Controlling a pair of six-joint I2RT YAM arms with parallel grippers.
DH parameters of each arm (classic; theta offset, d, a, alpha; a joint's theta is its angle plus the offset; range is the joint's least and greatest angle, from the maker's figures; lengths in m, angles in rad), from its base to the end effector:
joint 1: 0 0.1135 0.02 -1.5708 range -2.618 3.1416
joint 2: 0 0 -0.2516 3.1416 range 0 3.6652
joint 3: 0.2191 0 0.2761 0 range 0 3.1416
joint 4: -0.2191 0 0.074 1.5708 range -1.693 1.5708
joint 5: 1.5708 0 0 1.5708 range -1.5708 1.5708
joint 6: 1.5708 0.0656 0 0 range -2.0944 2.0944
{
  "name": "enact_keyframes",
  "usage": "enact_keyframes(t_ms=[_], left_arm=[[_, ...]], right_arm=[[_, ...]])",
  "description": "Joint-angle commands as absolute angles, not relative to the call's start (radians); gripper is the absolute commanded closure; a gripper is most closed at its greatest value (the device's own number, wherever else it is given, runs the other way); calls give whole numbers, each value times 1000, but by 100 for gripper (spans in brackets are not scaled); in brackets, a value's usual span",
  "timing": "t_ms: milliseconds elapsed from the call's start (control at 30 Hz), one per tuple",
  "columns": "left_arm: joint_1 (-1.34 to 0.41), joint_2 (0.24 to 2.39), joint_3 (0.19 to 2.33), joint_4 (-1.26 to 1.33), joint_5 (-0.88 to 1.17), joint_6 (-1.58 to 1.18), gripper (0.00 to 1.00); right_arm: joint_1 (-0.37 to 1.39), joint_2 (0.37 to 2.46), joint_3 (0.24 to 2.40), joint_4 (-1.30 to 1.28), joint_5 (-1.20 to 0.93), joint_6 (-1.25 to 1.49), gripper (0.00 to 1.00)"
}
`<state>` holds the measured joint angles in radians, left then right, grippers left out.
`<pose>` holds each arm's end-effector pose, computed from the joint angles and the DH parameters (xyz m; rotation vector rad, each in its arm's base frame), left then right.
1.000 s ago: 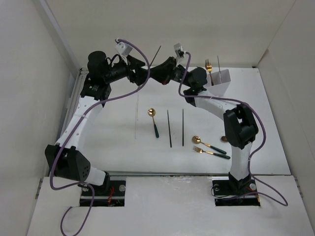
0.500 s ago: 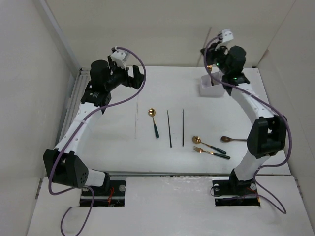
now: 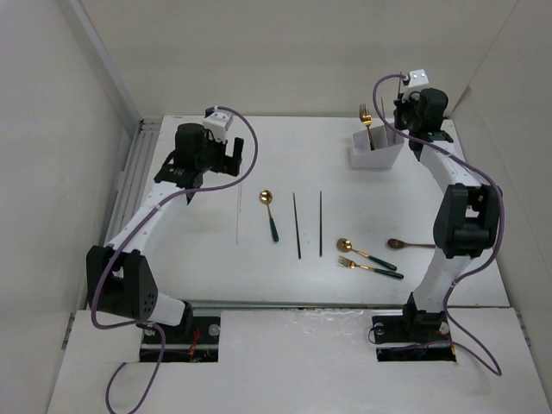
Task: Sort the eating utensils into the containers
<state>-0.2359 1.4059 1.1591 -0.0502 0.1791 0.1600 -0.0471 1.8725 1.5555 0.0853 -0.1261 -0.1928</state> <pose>0.3737 -0.1019 0.3135 0.4881 1.8038 -0.2196 0.5047 -0.0155 0.2948 -0.2206 1.7874 -0.0576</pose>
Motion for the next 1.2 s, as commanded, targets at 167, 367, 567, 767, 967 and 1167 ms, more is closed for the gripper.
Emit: enact_keyframes(t_ms=[167, 367, 567, 767, 967, 1167], left_arm=[[-239, 1509, 1181, -172, 84, 175, 5], [-239, 1543, 1172, -199, 107, 205, 37], [-239, 1676, 1242, -346, 133, 215, 48], [-249, 1785, 1273, -371, 189, 143, 36], [-268, 1854, 1273, -362, 110, 133, 49], [-278, 1887, 1273, -371, 129, 143, 54]], right_arm=[[-57, 1928, 1591, 81, -104, -190, 100], [-57, 1937, 1556, 81, -106, -179, 68], [-57, 1893, 1537, 81, -106, -179, 56], [-48, 1798, 1508, 81, -115, -189, 51], [3, 1726, 1471, 81, -170, -241, 50], [3, 1690, 1433, 81, -189, -241, 50]])
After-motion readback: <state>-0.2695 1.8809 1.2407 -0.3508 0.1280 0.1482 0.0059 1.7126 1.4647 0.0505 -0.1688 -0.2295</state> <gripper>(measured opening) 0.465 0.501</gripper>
